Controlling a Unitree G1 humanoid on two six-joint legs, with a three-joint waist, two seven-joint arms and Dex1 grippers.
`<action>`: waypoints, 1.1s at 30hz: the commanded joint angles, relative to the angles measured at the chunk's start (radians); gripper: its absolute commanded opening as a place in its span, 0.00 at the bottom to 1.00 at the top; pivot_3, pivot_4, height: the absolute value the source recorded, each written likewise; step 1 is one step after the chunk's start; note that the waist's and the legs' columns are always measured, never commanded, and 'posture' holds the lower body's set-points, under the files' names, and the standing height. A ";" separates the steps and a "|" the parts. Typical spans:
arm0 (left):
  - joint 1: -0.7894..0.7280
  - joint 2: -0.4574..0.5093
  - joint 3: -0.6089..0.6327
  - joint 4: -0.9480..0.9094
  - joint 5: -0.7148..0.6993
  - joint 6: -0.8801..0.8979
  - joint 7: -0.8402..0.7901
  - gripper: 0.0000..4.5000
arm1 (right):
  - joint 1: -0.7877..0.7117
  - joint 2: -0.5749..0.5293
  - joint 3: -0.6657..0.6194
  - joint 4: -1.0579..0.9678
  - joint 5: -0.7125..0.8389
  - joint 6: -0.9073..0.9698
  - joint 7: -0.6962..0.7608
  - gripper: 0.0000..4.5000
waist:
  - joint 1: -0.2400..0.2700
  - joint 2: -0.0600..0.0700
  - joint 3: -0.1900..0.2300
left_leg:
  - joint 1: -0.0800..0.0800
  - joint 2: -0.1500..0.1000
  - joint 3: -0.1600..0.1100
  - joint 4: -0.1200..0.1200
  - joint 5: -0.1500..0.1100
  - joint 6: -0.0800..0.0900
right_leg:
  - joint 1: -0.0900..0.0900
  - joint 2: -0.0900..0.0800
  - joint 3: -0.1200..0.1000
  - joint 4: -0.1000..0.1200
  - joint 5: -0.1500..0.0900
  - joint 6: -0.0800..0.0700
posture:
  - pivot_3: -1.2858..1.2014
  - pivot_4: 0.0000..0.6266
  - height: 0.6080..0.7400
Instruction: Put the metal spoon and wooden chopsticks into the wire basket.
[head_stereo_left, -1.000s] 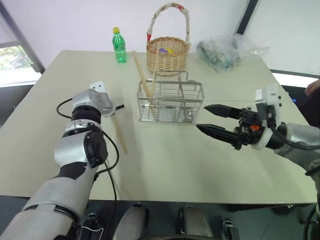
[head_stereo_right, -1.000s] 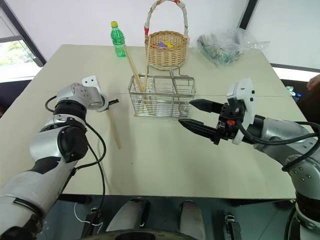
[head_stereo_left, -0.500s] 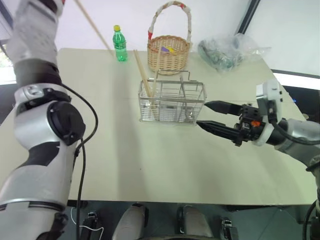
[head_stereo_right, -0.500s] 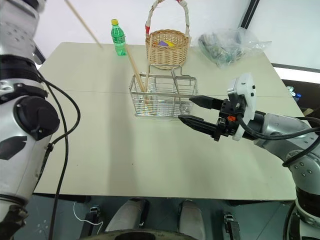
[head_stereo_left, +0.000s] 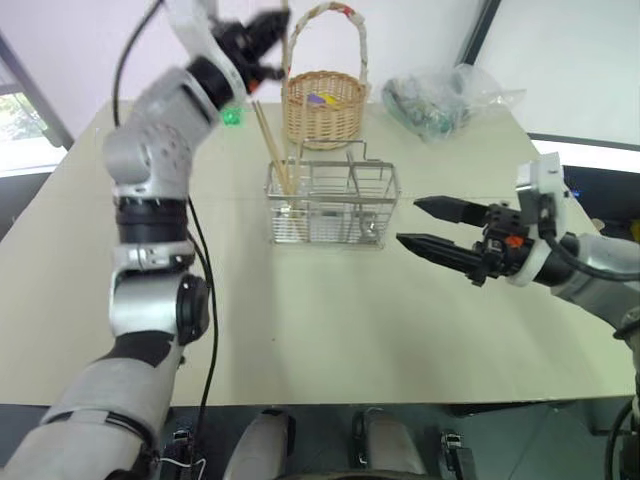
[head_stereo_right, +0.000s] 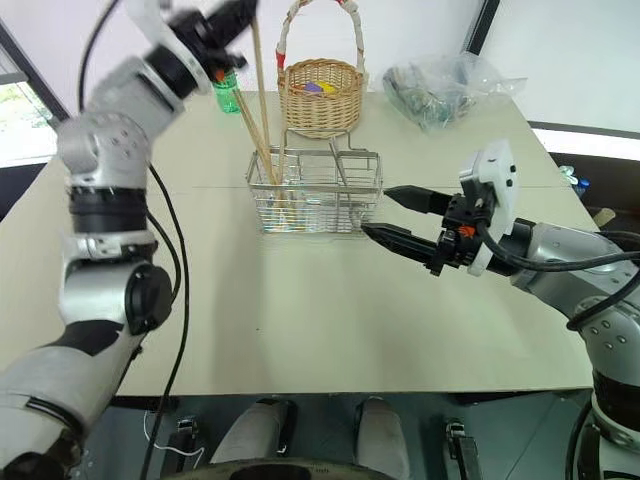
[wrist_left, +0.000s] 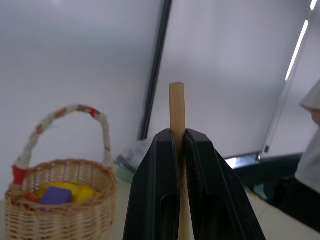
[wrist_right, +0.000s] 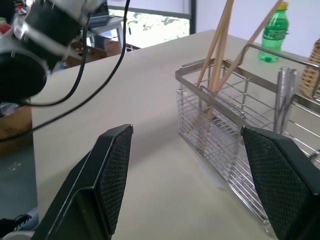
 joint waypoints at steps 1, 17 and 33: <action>0.051 -0.030 -0.002 -0.057 0.027 -0.099 0.015 0.00 | 0.005 0.010 -0.052 -0.026 0.034 -0.015 -0.027 0.79 | 0.000 0.000 0.000 | 0.000 0.000 0.000 0.000 0.000 0.000 | 0.000 0.000 0.000 0.000 0.000 0.000 | 0.52 0.24 0.50; 0.126 0.029 0.009 -0.229 -0.046 -0.004 -0.068 0.99 | -0.008 -0.015 -0.049 0.025 0.014 -0.028 0.003 0.79 | -0.002 0.000 0.000 | 0.000 0.001 0.000 0.000 0.000 0.000 | 0.000 0.001 0.000 -0.001 0.000 0.000 | 0.52 0.24 0.50; 0.415 0.836 -0.026 -0.306 0.007 -0.014 -0.785 0.99 | -0.032 -0.120 0.032 0.245 -0.290 -0.198 0.286 0.79 | -0.006 0.007 0.003 | 0.000 0.002 0.000 -0.002 0.000 0.000 | -0.001 0.001 0.000 -0.002 -0.003 -0.005 | 0.52 0.24 0.50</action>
